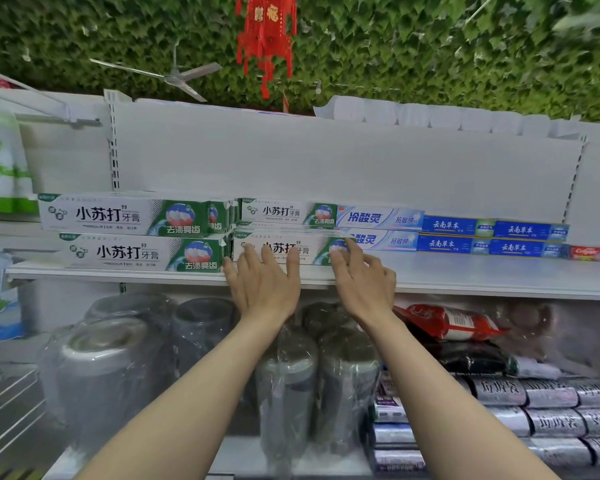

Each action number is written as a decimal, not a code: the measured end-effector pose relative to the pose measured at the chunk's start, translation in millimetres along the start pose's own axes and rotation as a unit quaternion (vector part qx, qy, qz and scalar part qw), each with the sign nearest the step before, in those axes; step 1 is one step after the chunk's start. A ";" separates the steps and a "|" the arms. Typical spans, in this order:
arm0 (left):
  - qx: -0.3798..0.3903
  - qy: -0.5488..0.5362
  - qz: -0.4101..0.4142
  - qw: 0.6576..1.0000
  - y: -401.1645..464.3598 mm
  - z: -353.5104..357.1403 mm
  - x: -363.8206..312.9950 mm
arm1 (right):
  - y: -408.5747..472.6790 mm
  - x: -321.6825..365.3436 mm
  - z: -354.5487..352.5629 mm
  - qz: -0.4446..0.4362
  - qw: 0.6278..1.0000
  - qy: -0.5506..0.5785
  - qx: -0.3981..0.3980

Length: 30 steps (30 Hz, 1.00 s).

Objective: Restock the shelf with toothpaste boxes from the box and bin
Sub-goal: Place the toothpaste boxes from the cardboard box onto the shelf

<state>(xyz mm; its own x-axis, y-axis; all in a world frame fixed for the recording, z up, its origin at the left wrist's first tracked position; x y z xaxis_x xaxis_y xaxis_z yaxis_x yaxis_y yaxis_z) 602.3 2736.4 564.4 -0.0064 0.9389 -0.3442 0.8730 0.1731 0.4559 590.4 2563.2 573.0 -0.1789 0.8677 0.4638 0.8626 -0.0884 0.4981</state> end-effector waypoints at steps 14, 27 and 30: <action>0.034 -0.086 -0.002 0.996 -8.3 -11.9 1.5 | -6.0 0.6 -6.5 0.007 0.999 0.019 0.026; 0.001 -0.400 -0.009 0.916 -98.5 -5.0 29.5 | -84.8 11.7 15.1 -0.103 0.970 0.206 -0.072; 0.034 -0.417 -0.065 0.906 -114.8 6.7 57.6 | -100.8 18.0 37.5 -0.070 0.971 0.226 -0.008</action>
<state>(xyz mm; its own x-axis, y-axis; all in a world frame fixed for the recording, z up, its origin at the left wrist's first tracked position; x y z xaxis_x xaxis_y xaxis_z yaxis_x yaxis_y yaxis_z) 505.0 2768.7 486.7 0.2353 0.3553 -0.9047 0.9192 0.2209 0.3259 518.0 2606.0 503.7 -0.4870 0.5680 0.6635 0.8079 0.0044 0.5892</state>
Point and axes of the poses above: each hand's wrist, its own y-axis towards the middle knuckle, its own z-axis out of the palm, x = y × z, the point moved 5 cm from there along y, towards the middle knuckle, and after that the axes turned 10 degrees about x, right-handed, at the moved point
